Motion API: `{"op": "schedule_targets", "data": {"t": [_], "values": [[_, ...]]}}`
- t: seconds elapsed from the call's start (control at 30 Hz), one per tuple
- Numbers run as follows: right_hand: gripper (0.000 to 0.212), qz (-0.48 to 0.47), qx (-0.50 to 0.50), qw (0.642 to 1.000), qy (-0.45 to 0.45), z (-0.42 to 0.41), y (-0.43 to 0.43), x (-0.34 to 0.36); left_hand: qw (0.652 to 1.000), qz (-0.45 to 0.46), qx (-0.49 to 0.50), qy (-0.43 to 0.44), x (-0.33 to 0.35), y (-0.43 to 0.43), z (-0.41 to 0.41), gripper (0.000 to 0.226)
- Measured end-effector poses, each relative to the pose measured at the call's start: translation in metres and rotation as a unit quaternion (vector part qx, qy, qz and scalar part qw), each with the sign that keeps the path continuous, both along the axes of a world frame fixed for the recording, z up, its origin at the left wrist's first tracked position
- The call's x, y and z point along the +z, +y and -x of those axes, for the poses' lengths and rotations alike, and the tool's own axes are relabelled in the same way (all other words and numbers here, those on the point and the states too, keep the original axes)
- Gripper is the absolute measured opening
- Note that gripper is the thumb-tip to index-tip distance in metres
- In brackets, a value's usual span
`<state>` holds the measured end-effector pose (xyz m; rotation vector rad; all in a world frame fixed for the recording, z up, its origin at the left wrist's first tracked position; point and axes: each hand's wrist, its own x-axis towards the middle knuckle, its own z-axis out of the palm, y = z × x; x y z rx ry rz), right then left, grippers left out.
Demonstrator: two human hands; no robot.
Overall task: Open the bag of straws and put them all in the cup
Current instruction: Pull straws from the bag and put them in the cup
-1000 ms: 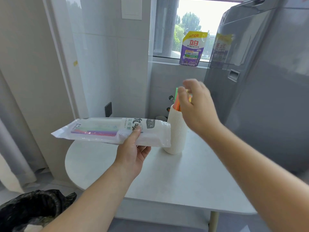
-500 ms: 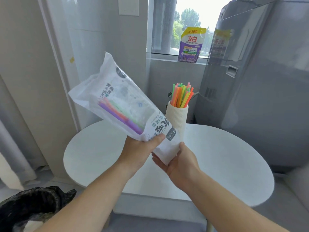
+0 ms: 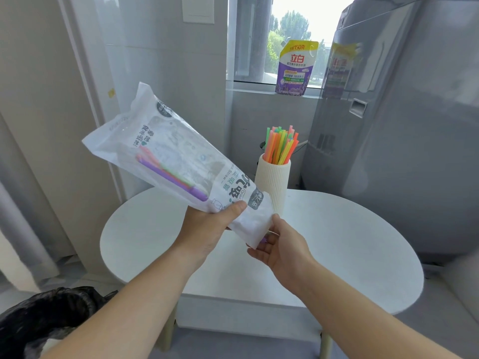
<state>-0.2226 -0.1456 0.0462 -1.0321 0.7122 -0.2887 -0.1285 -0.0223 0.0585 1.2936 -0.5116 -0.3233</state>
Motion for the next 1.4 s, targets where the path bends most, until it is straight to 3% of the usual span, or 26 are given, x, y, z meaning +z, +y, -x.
{"op": "schedule_targets", "data": {"t": [0.63, 0.87, 1.4], "values": [[0.038, 0.044, 0.045, 0.997, -0.037, -0.003, 0.007, -0.003, 0.991, 0.095, -0.068, 0.073, 0.0, -0.001, -0.006, 0.048], [0.026, 0.083, 0.066, 0.993, -0.054, 0.0, -0.007, -0.007, 0.99, 0.105, -0.015, 0.091, 0.001, 0.0, -0.009, 0.04], [0.016, 0.022, 0.069, 0.991, -0.114, 0.002, -0.025, 0.0, 0.979, 0.136, -0.003, 0.152, 0.004, 0.002, -0.012, 0.039]]}}
